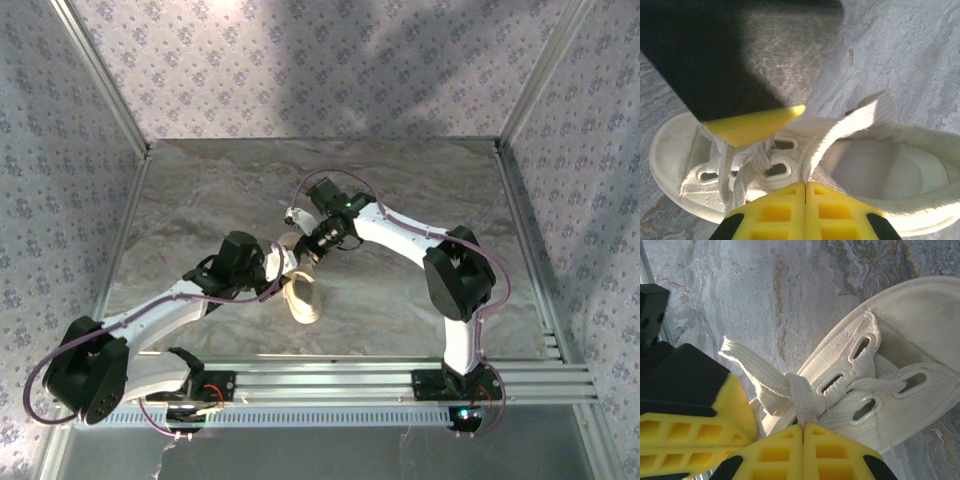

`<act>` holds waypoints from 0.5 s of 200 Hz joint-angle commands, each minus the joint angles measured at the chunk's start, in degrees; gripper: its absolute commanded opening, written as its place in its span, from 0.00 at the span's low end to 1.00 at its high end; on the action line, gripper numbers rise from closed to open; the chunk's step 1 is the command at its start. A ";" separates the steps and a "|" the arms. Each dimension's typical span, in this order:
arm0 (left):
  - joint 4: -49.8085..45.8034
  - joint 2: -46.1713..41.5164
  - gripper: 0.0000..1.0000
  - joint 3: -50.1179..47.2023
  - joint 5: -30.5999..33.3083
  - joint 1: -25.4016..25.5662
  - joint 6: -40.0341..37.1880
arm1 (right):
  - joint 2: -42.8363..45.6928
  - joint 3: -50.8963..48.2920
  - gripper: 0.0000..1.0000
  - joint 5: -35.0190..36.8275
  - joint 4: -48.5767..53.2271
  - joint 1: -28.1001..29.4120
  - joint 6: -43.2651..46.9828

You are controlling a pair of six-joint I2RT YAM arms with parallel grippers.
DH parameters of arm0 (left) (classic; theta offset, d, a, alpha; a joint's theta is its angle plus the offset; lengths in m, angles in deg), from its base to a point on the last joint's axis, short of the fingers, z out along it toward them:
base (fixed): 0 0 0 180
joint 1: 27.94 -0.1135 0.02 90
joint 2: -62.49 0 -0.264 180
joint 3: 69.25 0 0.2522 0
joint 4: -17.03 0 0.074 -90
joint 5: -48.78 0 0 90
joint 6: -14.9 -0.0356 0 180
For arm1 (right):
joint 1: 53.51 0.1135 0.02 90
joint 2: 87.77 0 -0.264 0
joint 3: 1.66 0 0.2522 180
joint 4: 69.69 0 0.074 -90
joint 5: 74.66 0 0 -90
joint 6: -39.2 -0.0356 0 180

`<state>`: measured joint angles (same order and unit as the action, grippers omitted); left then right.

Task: Tie the shoes

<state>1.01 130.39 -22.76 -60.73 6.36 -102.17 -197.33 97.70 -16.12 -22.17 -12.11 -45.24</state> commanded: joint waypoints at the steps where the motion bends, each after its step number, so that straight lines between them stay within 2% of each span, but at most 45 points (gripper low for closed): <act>1: 2.53 1.71 0.00 2.67 1.05 0.31 1.74 | 2.81 -1.11 0.00 -2.52 -2.53 -0.32 0.77; 84: 3.93 3.03 0.00 3.13 5.54 0.06 4.00 | 3.03 -2.28 0.00 -4.06 -2.47 -1.07 1.56; 100: 4.02 2.94 0.12 3.03 6.36 0.16 3.72 | 2.96 -2.28 0.00 -4.35 -2.38 -1.34 1.73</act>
<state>3.48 133.12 -21.12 -56.09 6.34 -98.95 -196.87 95.87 -18.59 -24.66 -12.83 -44.89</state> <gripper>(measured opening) 0.074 0.042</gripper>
